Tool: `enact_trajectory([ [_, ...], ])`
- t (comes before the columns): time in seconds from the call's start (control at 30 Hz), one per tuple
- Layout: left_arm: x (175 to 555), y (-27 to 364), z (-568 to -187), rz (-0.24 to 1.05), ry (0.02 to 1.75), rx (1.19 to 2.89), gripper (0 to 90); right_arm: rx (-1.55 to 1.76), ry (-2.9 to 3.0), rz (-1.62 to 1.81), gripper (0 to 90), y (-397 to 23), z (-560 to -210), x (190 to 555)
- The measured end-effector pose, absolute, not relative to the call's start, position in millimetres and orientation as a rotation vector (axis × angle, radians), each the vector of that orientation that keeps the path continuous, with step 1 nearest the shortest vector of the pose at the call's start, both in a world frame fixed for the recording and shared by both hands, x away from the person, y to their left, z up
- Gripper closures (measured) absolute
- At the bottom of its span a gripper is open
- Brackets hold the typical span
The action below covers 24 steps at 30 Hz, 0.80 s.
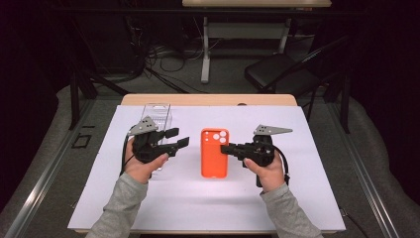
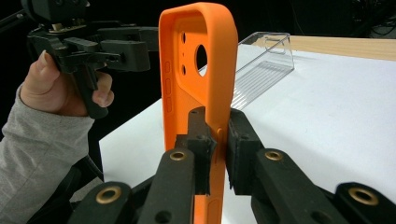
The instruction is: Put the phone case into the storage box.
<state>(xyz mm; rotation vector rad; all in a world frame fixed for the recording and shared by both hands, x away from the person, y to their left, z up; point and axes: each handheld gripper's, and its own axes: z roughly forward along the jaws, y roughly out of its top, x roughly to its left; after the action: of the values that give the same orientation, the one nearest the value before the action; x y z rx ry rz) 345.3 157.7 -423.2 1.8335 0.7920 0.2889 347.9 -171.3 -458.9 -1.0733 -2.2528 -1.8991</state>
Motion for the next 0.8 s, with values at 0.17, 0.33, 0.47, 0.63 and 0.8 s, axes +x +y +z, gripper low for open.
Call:
enact_trajectory([
  [0.17, 343.9, 156.0, -422.5, 0.302, 0.796, 1.853, 38.3, -1.078, -2.26, -1.897, 81.7, -171.3, -458.4, 347.3],
  [0.33, 341.7, 154.1, -419.9, 0.341, 0.788, 1.874, 35.4, -1.08, -2.268, -1.899, 81.8, -170.1, -458.5, 346.5],
  [0.47, 339.3, 152.6, -417.7, 0.361, 0.774, 1.889, 33.1, -1.082, -2.277, -1.893, 81.8, -168.8, -458.6, 345.8],
  [0.63, 336.4, 150.1, -416.1, 0.403, 0.764, 1.904, 33.1, -1.082, -2.294, -1.883, 81.7, -166.9, -458.7, 344.7],
  [0.8, 334.1, 148.0, -414.6, 0.422, 0.752, 1.918, 33.2, -1.103, -2.32, -1.873, 81.7, -164.9, -459.1, 344.1],
])
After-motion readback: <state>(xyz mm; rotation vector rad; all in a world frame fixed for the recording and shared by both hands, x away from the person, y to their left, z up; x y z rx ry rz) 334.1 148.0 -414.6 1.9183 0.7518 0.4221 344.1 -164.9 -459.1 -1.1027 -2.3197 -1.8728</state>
